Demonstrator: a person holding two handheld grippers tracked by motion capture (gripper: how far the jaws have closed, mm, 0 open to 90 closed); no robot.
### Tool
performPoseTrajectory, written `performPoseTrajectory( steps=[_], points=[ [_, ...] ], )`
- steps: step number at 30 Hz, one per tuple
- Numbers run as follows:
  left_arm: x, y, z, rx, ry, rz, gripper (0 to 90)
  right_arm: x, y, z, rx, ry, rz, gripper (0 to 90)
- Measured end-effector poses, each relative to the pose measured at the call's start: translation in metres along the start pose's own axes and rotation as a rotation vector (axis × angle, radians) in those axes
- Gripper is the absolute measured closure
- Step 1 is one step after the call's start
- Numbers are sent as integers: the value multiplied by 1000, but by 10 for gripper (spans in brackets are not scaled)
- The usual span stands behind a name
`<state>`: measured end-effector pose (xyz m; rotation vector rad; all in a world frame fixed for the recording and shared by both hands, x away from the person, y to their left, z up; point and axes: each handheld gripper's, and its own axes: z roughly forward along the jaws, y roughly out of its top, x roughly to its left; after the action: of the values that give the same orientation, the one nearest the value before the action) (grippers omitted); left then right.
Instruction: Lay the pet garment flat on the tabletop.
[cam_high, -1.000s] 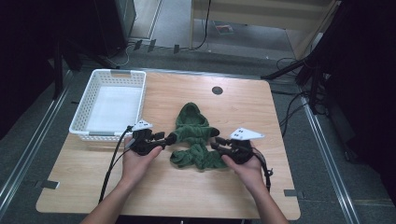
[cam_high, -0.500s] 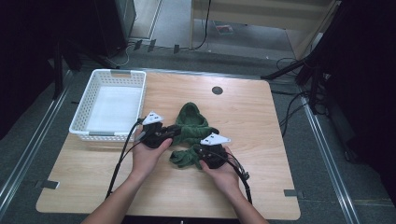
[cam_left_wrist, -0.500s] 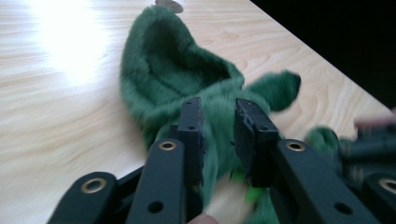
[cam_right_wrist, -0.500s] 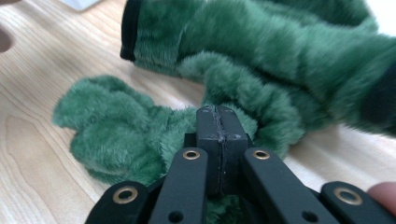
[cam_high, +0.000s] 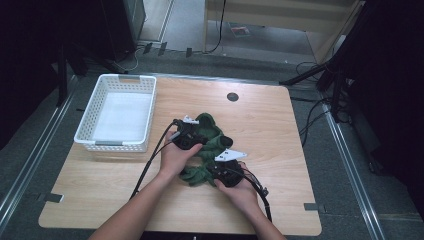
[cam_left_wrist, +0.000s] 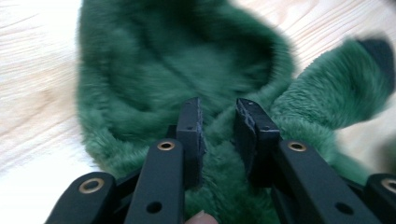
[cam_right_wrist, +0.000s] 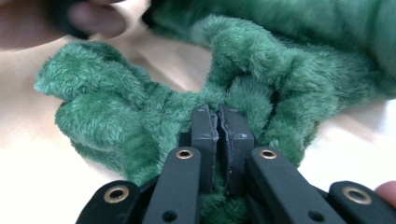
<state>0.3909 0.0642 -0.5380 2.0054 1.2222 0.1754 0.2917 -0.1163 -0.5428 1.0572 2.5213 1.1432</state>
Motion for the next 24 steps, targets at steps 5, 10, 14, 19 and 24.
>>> performPoseTrajectory(
  steps=[5,10,14,19,24],
  points=[
    [0,4,3,-5,3,-9,774,6,-12,-10,-3,33,-51,899],
    [-1,4,8,-24,12,-17,799,14,-21,-24,27,102,-102,866],
    [-1,5,4,-24,-39,-31,671,6,-16,-38,-48,140,-32,776],
    [6,14,-20,-114,-101,-95,662,-3,-5,-52,-126,15,19,726],
    [10,25,-9,-49,-144,-116,722,8,1,-33,-81,-22,-4,705]
  ],
)
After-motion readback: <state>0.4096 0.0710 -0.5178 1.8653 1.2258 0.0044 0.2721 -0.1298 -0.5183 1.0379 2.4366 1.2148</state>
